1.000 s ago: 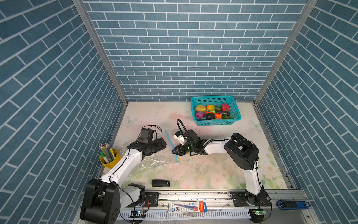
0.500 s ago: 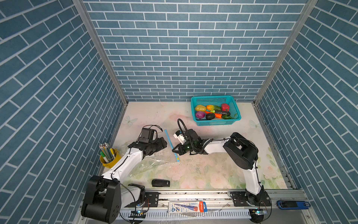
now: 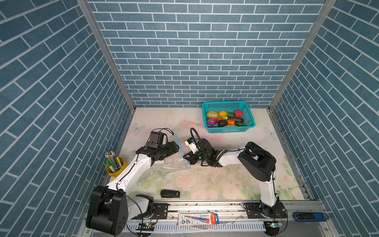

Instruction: Place the food in the zip-top bag and seal the zipper

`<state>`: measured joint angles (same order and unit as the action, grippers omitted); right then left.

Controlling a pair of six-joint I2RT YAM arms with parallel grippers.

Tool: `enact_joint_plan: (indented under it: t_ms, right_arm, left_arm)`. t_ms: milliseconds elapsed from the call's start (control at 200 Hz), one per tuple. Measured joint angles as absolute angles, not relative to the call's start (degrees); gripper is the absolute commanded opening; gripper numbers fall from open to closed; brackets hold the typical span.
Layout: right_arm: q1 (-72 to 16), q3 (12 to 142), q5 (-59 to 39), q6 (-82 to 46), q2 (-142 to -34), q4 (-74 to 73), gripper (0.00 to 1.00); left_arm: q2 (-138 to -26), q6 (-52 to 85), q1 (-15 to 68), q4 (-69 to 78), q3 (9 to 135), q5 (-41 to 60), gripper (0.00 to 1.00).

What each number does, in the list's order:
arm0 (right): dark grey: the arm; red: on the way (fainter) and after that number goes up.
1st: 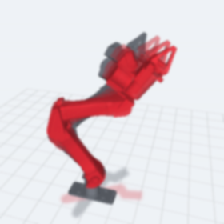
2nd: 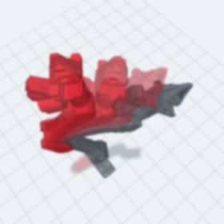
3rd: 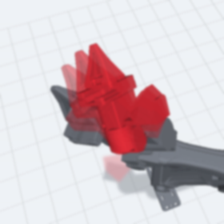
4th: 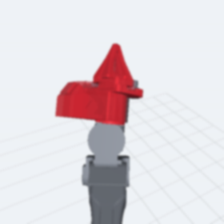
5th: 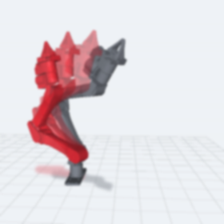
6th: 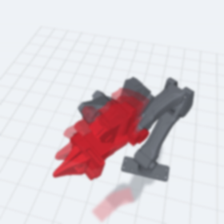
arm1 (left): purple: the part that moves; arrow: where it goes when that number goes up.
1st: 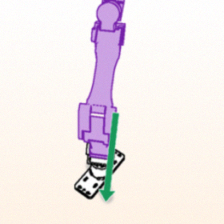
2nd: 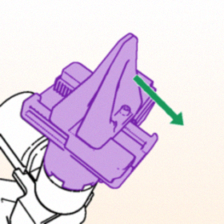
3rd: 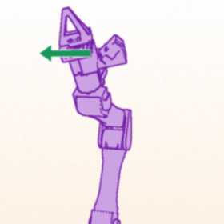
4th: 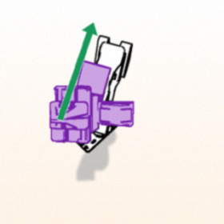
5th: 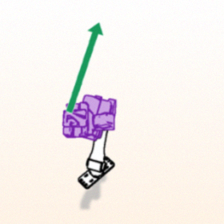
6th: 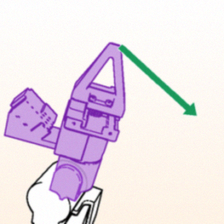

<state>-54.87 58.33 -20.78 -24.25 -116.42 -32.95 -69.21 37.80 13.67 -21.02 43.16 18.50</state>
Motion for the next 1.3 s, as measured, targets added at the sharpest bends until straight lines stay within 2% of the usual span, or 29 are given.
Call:
enact_joint_plan:
  t_ms: [570,1055,1300]
  right_arm:
    - [-61.91,44.47,-4.4,5.26,-117.49,-66.26,0.0]
    - [-62.48,44.34,-0.69,13.45,-117.82,-68.84,0.0]
    - [-62.61,44.34,-0.32,13.98,-117.82,-68.75,0.0]
  left_arm:
    - [-78.76,35.05,17.12,-29.63,55.83,19.38,0.68]
    - [-88.01,26.24,23.18,-42.87,66.24,9.74,0.62]
    - [-90.21,24.29,25.23,-45.01,67.59,6.79,0.45]
